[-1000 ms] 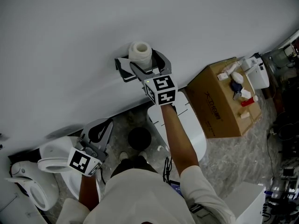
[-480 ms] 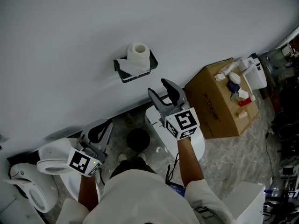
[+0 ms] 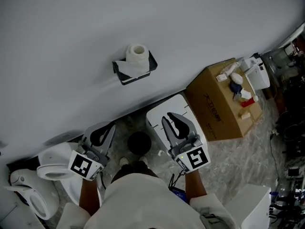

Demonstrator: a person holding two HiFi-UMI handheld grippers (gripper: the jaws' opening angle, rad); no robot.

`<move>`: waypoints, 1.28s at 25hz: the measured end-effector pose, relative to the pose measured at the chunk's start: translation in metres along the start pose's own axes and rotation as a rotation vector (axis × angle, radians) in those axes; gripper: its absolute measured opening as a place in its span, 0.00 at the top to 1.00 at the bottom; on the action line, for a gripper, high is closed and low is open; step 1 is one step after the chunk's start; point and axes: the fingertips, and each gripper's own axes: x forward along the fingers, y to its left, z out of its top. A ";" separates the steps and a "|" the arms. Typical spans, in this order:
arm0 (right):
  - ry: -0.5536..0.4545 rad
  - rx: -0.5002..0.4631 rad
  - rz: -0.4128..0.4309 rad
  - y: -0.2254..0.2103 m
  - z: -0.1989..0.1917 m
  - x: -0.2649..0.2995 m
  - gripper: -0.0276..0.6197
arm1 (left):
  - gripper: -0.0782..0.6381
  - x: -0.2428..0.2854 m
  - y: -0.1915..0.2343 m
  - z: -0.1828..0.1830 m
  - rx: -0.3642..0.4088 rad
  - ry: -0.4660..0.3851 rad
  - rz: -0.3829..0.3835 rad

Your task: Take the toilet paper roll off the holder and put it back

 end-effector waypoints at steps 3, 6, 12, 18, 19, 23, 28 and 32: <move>-0.039 0.008 -0.006 0.007 0.010 -0.009 0.93 | 0.89 0.001 -0.003 0.001 0.001 -0.001 -0.006; -0.065 0.001 0.011 0.013 0.020 -0.012 0.94 | 0.89 0.004 -0.005 0.001 0.002 -0.001 -0.014; -0.091 0.002 0.016 0.016 0.031 -0.015 0.94 | 0.89 0.006 -0.012 0.002 0.004 0.000 -0.033; -0.085 -0.015 0.019 0.019 0.031 -0.017 0.94 | 0.89 0.004 -0.016 0.002 0.001 -0.003 -0.033; -0.083 -0.018 0.019 0.020 0.031 -0.018 0.94 | 0.89 0.005 -0.016 0.002 0.000 -0.004 -0.035; -0.075 -0.024 0.023 0.021 0.030 -0.017 0.94 | 0.89 0.006 -0.017 0.003 0.001 -0.011 -0.039; -0.080 -0.028 0.036 0.024 0.032 -0.018 0.94 | 0.89 0.004 -0.017 0.006 0.006 -0.010 -0.034; -0.081 -0.028 0.040 0.026 0.033 -0.019 0.94 | 0.89 0.003 -0.018 0.006 0.008 -0.013 -0.035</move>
